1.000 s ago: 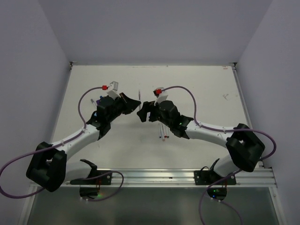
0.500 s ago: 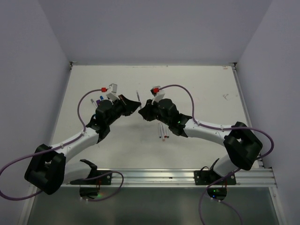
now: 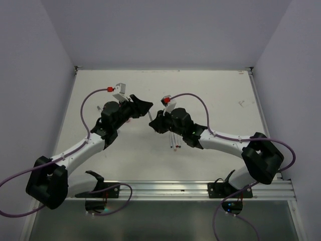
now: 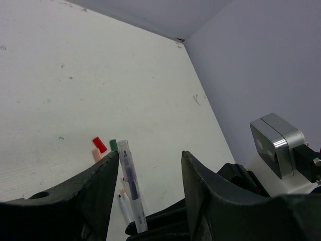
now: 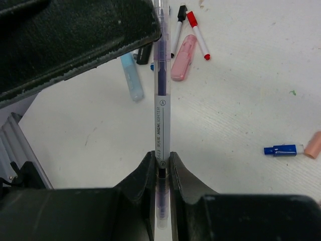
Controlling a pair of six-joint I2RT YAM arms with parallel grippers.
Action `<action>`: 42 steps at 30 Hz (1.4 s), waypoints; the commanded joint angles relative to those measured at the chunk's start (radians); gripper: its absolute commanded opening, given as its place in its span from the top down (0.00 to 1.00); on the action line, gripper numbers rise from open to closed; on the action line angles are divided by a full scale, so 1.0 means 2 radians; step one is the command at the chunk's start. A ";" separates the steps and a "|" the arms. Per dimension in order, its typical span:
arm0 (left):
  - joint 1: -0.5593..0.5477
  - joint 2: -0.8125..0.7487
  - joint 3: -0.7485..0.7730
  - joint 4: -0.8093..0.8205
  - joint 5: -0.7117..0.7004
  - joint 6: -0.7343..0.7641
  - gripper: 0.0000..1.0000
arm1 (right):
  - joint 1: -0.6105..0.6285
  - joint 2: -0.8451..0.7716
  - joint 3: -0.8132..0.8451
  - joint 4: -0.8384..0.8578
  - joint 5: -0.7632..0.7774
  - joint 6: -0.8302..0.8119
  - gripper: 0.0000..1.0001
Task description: Open the pen caps
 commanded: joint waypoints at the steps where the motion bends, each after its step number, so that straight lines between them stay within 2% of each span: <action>1: 0.002 0.009 0.026 -0.003 -0.004 0.016 0.44 | -0.003 -0.023 -0.007 0.002 -0.021 -0.013 1.00; 7: 0.002 0.027 0.031 -0.008 0.002 0.011 0.50 | -0.002 -0.020 -0.006 0.005 -0.029 -0.015 1.00; 9: 0.002 0.030 0.033 -0.008 0.003 0.009 0.57 | -0.002 -0.019 -0.006 0.006 -0.031 -0.015 1.00; 12: 0.002 0.031 0.034 -0.008 -0.006 0.009 0.72 | -0.002 -0.019 -0.008 0.008 -0.032 -0.015 1.00; 13: 0.002 0.031 0.035 -0.012 -0.010 0.007 0.81 | -0.002 -0.020 -0.010 0.008 -0.032 -0.016 1.00; 16: 0.002 0.026 0.036 -0.022 -0.045 -0.001 0.97 | -0.002 -0.020 -0.018 0.005 -0.035 -0.018 1.00; 17: 0.002 0.024 0.036 -0.022 -0.055 -0.004 1.00 | -0.002 -0.020 -0.021 0.005 -0.035 -0.018 1.00; 22: 0.002 0.011 0.044 -0.023 -0.134 -0.011 1.00 | -0.001 -0.019 -0.043 -0.008 -0.047 -0.029 1.00; 26: 0.002 -0.003 0.065 -0.029 -0.225 -0.015 1.00 | 0.002 -0.025 -0.056 -0.032 -0.052 -0.047 1.00; 32: 0.002 -0.002 0.096 -0.003 -0.325 -0.001 1.00 | 0.009 -0.030 -0.077 -0.051 -0.063 -0.064 1.00; 37: 0.003 0.007 0.116 0.020 -0.332 0.017 1.00 | 0.012 -0.033 -0.087 -0.061 -0.048 -0.060 1.00; 41: 0.003 0.030 0.134 -0.030 -0.277 0.020 1.00 | 0.012 -0.031 -0.083 -0.080 -0.006 -0.044 1.00; 42: 0.003 0.036 0.144 -0.069 -0.268 0.024 1.00 | 0.012 -0.030 -0.077 -0.084 0.003 -0.036 1.00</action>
